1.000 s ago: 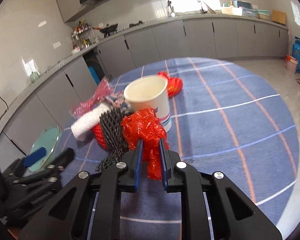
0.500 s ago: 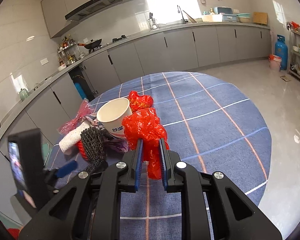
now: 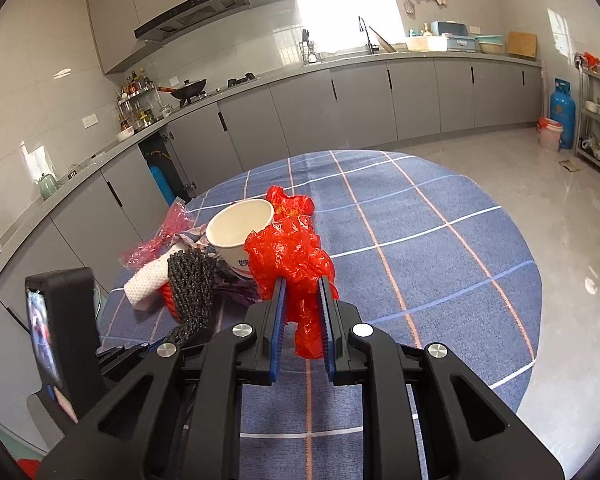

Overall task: Collect trash
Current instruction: 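Grasp the red mesh bag with the right tool while the left tool grasps the black mesh net, then carry the red mesh bag and black net over the bin and release both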

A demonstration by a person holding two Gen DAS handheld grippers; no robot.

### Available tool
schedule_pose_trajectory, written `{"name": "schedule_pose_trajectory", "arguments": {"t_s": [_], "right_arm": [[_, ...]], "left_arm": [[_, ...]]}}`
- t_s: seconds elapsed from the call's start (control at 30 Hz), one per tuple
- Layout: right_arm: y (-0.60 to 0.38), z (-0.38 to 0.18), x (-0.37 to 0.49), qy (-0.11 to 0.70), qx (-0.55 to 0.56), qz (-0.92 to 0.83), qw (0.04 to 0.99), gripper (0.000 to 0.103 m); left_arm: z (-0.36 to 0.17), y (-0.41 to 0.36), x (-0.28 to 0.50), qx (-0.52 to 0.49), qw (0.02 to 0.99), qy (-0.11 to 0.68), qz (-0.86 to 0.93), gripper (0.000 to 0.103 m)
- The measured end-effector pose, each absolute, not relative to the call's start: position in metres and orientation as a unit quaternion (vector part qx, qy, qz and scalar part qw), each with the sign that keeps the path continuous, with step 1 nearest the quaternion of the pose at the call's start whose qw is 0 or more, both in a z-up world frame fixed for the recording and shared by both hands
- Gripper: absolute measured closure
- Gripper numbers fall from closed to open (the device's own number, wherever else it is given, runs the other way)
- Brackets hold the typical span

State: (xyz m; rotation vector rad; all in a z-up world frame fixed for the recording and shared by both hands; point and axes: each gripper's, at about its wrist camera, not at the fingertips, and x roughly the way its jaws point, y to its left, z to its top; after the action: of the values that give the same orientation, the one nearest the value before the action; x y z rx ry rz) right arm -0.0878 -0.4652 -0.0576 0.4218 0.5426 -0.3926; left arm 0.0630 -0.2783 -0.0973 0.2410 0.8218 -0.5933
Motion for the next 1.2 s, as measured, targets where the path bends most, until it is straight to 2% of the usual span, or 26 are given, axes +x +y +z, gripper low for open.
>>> {"name": "schedule_pose_trajectory", "arguments": {"t_s": [0.47,0.9,1.2], "right_arm": [[-0.431,-0.038,-0.077,0.243,0.185,-0.169,0.937,0.087],[-0.376,-0.015,-0.038,0.237,0.157,-0.113,0.952,0.087],[-0.315,-0.003,0.003,0.239,0.131,-0.048,0.961,0.087]], "left_arm": [[-0.052,-0.221,0.042,0.107,0.898,0.335,-0.265,0.078],[-0.027,-0.149,0.070,0.060,0.925,0.318,-0.199,0.078],[-0.027,-0.068,0.099,0.026,0.941,0.319,-0.115,0.078]]}}
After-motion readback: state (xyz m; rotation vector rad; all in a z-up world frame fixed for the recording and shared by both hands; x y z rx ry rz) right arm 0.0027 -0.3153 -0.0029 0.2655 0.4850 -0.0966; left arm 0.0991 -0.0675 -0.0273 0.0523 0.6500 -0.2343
